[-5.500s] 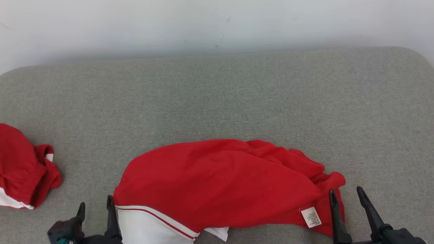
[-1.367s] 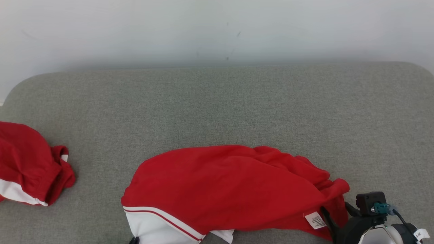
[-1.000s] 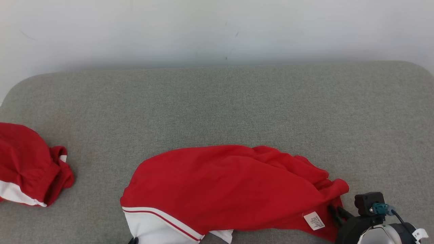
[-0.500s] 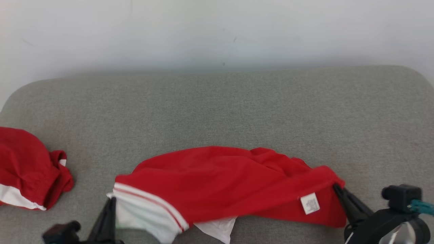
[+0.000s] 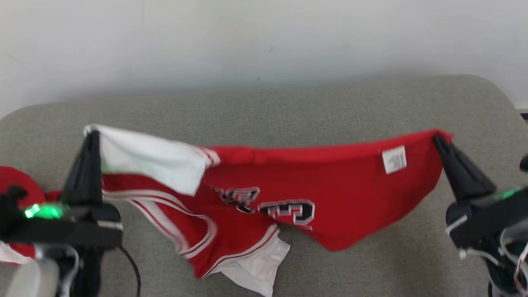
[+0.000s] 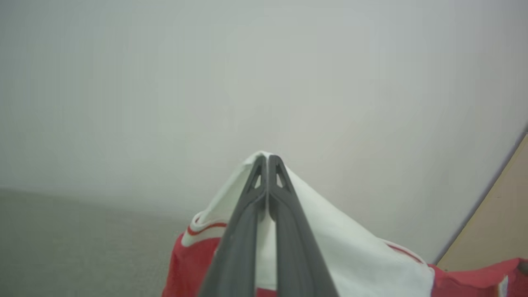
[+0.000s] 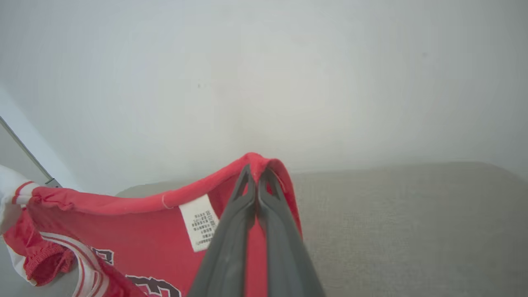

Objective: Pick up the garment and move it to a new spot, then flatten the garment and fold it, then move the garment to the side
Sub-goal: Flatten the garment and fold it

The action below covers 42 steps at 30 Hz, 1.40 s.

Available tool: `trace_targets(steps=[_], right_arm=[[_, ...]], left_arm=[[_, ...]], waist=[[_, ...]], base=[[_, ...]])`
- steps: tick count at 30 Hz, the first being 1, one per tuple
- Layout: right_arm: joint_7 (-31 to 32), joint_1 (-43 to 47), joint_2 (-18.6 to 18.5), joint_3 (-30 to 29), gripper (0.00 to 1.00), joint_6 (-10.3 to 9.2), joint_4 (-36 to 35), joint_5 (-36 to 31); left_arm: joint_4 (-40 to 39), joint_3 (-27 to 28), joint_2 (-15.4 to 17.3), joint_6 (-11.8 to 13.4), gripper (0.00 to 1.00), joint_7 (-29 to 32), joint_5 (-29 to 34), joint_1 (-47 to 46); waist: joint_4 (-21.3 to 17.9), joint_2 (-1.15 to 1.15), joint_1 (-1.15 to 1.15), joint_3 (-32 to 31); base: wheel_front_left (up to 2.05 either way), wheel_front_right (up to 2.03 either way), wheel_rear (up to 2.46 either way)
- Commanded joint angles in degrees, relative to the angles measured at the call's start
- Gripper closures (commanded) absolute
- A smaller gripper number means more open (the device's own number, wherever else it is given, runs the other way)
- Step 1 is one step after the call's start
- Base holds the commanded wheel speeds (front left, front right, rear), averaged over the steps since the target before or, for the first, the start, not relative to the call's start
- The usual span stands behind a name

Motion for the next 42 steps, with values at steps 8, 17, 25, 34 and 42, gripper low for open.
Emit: trace_targets(steps=[8,17,25,34,42], right_arm=[[0.45,-16.67,-4.07,5.18,1.00,-0.13,4.31,-6.00],[-1.10,-28.64,-6.09,8.61,1.00,-0.13,11.52,-7.95],[-4.00,-38.03,-6.07,8.58,1.00,-0.13,16.46,-8.19],[-3.22,-43.54,-8.04,11.82,1.00,-0.13,20.03,-8.98],[-3.78,-52.87,-8.16,16.06,1.00,-0.13,22.68,-8.81]], left_arm=[[-0.18,-0.52,4.20,1.87,1.00,6.62,1.75,-15.79],[5.83,-1.61,5.37,1.87,1.00,7.10,4.77,-29.49],[9.73,-1.42,5.49,1.88,1.00,6.33,5.41,-39.09],[14.06,-3.92,4.10,2.67,1.00,9.12,6.03,-45.96],[16.76,-4.92,4.15,4.82,1.00,11.45,8.01,-58.07]], waist=[[-2.10,-0.01,0.00,1.00],[-3.39,-0.01,0.00,0.71],[-4.58,-0.01,0.00,-0.45],[-5.49,-0.01,0.00,3.71],[-7.22,-0.01,0.00,16.66]], base=[[0.00,0.00,0.00],[0.00,0.00,0.00],[0.00,0.00,0.00],[0.00,0.00,0.00],[0.00,0.00,0.00]])
